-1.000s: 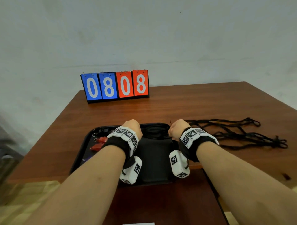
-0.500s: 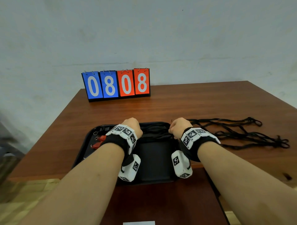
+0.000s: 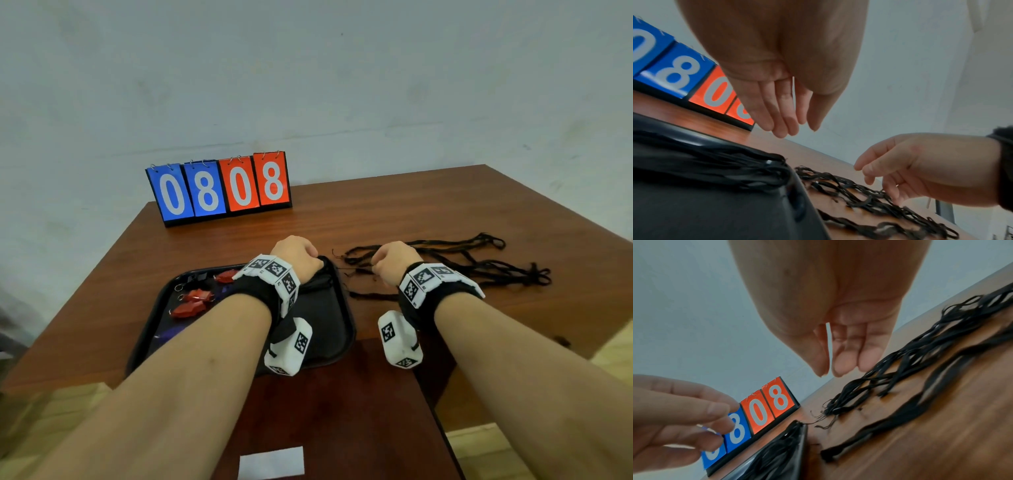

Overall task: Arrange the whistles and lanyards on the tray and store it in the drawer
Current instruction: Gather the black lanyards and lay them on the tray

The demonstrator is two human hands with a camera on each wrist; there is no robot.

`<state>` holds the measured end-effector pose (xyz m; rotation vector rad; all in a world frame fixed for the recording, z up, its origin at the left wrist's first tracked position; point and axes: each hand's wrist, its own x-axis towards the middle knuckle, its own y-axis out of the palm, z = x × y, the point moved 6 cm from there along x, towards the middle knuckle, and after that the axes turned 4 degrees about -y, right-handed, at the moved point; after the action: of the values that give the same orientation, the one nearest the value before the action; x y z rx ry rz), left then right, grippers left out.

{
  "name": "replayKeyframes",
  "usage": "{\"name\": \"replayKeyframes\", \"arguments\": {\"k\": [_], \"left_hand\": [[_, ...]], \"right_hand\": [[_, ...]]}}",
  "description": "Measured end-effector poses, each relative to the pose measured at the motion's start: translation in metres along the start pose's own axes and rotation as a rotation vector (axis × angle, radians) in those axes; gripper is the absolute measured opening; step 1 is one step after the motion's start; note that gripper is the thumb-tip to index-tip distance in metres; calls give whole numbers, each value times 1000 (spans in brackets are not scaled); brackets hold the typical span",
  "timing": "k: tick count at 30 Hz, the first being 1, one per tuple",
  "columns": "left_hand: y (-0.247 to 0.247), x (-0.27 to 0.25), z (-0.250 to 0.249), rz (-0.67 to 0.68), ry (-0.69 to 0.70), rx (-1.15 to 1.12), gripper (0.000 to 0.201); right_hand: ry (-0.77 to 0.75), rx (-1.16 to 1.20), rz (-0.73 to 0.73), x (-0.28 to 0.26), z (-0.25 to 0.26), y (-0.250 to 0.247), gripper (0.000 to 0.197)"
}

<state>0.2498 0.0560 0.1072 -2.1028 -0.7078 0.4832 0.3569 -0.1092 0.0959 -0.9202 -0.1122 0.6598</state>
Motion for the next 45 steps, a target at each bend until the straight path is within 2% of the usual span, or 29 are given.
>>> {"name": "replayKeyframes", "arguments": {"k": [8, 14, 20, 24, 27, 30, 33, 34, 36, 37, 39, 41, 45], "left_hand": [[57, -7, -50, 157, 66, -18, 10], [82, -4, -63, 257, 23, -137, 18], [107, -4, -74, 357, 28, -67, 22], [121, -6, -77, 442, 33, -14, 40], [122, -11, -85, 472, 61, -17, 65], [118, -16, -95, 490, 93, -34, 75], [113, -24, -102, 503, 120, -81, 65], [110, -27, -105, 506, 137, -90, 52], [101, -33, -108, 447, 146, -76, 13], [95, -36, -108, 409, 145, -68, 6], [84, -41, -106, 358, 134, -70, 19], [71, -48, -103, 338, 139, -86, 18], [48, -63, -93, 401, 130, -226, 31]], "right_hand": [[73, -26, 76, -11, -56, -12, 28], [116, -124, 103, -10, -82, -17, 32], [155, -240, 145, 1, -101, -16, 27], [146, -217, 133, 2, -100, -18, 27], [76, -108, 111, -2, -90, -22, 24], [-23, -5, 70, -9, -76, -31, 22], [-96, 76, 46, -19, -57, -41, 14], [-115, 108, 45, -24, -50, -45, 10], [-151, 155, 25, -34, -37, -52, 8], [-165, 169, 12, -39, -32, -56, 9], [-178, 192, 2, -44, -24, -60, 14], [-183, 221, 2, -50, -16, -63, 18], [-207, 278, -22, -59, 9, -64, 21]]}}
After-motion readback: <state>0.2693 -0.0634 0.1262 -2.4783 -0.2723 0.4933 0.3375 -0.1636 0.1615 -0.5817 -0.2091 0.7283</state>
